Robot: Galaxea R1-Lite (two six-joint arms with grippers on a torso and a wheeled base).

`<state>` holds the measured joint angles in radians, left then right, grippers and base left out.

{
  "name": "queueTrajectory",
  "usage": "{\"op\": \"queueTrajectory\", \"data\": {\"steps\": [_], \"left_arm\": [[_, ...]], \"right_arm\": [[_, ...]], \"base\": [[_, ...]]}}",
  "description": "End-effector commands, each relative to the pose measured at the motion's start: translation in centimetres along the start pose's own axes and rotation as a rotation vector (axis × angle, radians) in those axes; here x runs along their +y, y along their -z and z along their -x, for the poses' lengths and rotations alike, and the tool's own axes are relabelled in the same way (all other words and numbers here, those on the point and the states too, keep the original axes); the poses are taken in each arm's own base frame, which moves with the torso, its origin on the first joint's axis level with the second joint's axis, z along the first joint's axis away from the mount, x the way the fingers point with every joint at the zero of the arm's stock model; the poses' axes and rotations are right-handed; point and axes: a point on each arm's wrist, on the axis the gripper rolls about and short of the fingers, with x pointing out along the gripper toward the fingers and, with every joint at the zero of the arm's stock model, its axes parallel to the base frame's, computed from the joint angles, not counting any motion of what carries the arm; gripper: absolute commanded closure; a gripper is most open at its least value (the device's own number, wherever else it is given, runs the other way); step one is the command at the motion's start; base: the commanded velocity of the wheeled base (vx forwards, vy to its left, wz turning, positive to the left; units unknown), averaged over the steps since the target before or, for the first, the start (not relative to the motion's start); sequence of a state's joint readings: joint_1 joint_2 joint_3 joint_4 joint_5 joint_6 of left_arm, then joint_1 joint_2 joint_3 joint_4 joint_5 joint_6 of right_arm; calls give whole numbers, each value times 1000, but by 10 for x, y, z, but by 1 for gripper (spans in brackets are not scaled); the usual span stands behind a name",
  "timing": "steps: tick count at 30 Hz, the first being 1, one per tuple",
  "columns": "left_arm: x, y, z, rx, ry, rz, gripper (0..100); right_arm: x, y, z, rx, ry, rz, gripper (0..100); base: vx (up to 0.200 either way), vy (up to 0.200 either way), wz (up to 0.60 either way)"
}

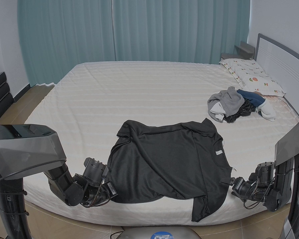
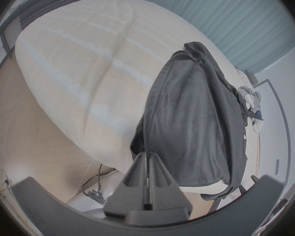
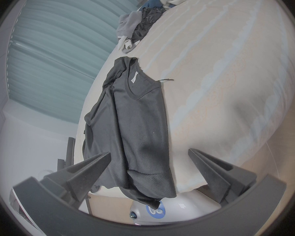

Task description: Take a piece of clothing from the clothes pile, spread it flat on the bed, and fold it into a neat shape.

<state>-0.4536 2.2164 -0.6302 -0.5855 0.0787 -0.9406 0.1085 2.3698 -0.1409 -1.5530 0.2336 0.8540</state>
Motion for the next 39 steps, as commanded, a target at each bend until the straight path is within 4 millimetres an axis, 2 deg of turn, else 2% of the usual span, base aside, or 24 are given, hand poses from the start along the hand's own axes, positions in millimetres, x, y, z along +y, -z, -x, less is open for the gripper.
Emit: {"op": "queueTrajectory", "data": {"steps": [1,5,7,16,17,23,29,31,39], "left_arm": [[5,-1,-1,2,-20,1,100],[7,-2,3,10,-35,0,100],[7,-4,11,13,-44,-9,100],[13,-9,18,6,-88,-41,100],[13,-11,18,3,-90,-39,100],[22,-11,18,26,-134,-68,100],[25,-11,22,30,-166,-78,100],[32,-10,25,38,-205,-103,100],[41,-14,32,33,-233,-136,100]], "right_arm": [[3,3,-1,8,-12,27,0],[7,3,-4,5,-30,39,0],[12,6,-13,8,-47,59,0],[9,4,-30,-45,-13,100,0],[8,4,-30,-50,-3,109,100],[0,6,-22,-65,68,127,100],[-12,-7,-11,-98,106,144,100],[-17,-19,-8,-141,111,131,100],[-20,-39,-1,-175,54,109,100]], "base": [[0,0,0],[0,0,0],[0,0,0],[0,0,0],[0,0,0],[0,0,0],[0,0,0],[0,0,0],[0,0,0]]}}
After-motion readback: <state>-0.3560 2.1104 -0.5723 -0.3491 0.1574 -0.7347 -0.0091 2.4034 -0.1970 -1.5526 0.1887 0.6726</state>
